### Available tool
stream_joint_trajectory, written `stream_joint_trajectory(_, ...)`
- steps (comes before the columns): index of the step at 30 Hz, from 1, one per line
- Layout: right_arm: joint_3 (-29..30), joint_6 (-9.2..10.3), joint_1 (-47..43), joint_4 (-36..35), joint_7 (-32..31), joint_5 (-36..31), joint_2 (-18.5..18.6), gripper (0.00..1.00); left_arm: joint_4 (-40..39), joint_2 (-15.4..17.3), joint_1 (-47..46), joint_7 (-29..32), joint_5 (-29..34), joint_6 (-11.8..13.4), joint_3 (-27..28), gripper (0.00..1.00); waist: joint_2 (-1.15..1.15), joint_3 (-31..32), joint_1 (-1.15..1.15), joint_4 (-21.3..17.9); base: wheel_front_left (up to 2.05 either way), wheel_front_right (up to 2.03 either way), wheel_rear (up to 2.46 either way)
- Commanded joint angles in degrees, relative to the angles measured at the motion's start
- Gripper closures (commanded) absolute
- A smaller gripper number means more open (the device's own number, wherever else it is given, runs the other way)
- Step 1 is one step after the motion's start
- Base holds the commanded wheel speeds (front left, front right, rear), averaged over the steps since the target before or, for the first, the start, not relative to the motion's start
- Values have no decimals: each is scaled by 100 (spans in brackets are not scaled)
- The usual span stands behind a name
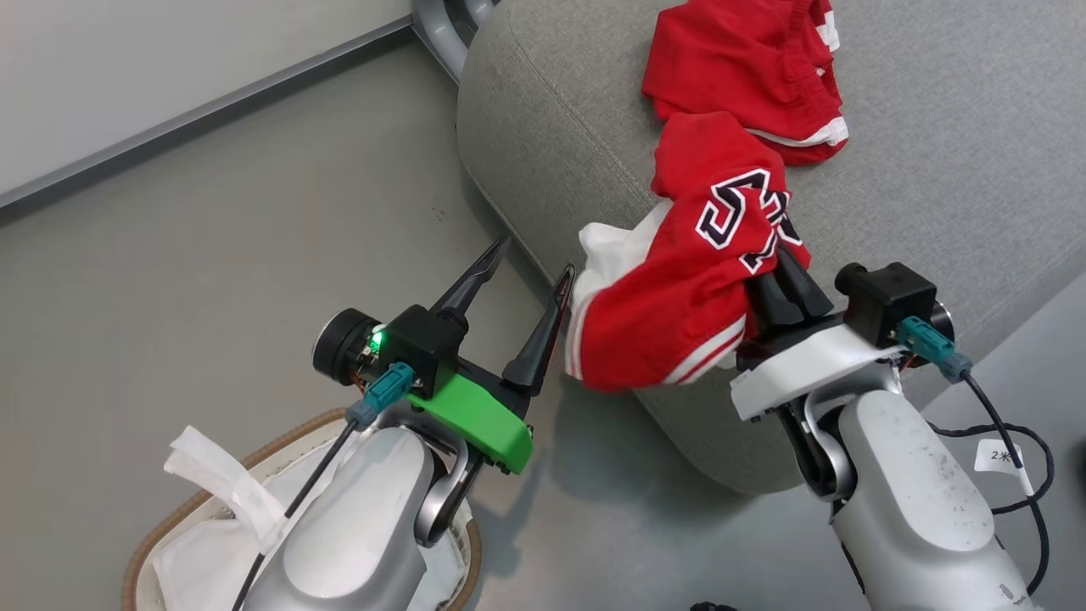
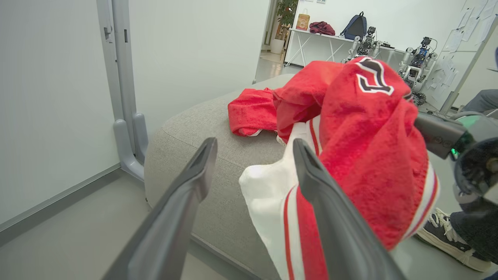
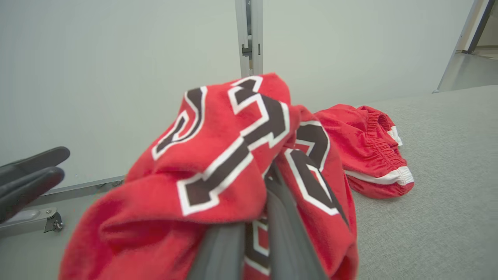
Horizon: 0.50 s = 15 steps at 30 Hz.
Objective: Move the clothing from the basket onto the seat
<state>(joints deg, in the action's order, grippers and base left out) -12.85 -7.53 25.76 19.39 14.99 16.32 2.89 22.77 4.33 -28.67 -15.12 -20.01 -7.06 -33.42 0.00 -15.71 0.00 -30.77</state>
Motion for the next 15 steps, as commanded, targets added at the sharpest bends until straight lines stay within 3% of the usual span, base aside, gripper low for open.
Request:
stream_joint_trajectory(1,108,8,88,19,29,-104,9,100,23,42,93,-4,70,-26,-5,0,0,-141,0,2,0,0,0)
stream_joint_trajectory(6,514,8,505,160,29,-455,212,100,69,146,52,-4,82,-40,-51,0,0,-415,0,157,0,0,0)
stream_joint_trajectory(15,1482,8,1693,748,28,-892,1034,100,33,497,-179,-1,83,-45,-141,0,0,-1114,0,575,0,0,0)
